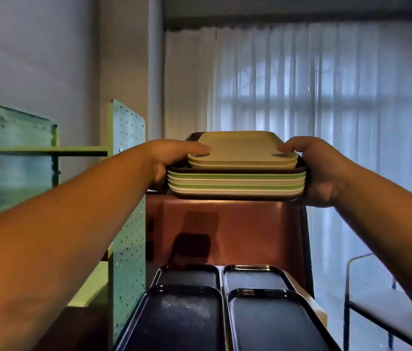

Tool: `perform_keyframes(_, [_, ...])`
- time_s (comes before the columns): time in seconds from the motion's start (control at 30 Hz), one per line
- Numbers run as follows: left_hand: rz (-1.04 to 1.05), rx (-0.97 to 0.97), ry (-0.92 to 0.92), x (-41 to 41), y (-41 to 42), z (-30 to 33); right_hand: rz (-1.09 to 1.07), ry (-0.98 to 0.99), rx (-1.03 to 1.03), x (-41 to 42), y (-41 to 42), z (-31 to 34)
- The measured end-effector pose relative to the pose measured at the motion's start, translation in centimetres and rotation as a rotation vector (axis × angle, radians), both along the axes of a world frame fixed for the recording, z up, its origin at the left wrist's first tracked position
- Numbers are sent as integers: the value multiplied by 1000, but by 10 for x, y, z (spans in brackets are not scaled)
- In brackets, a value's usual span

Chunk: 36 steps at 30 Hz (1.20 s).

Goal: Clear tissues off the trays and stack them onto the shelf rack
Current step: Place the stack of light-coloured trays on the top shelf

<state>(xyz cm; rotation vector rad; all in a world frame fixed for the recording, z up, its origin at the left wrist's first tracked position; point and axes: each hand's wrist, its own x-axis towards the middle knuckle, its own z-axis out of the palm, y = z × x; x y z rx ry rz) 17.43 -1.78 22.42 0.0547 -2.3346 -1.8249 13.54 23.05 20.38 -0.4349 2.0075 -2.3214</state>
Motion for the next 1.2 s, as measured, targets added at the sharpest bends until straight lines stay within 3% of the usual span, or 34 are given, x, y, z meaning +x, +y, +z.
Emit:
perform_keyframes(0.33, [144,-83,153,66,-110,133,71,230,29,32,-110,124])
perform_keyframes(0.57, [309,-215,141,52,-214,209,131,298,91,6,-219,200])
perform_keyframes(0.93, [321,-195,121,42,-324,211,55,473,286,1,-336,204])
perform_keyframes(1.2, [245,-283,131,42,-352,202,-61,444,373,23,-363,192])
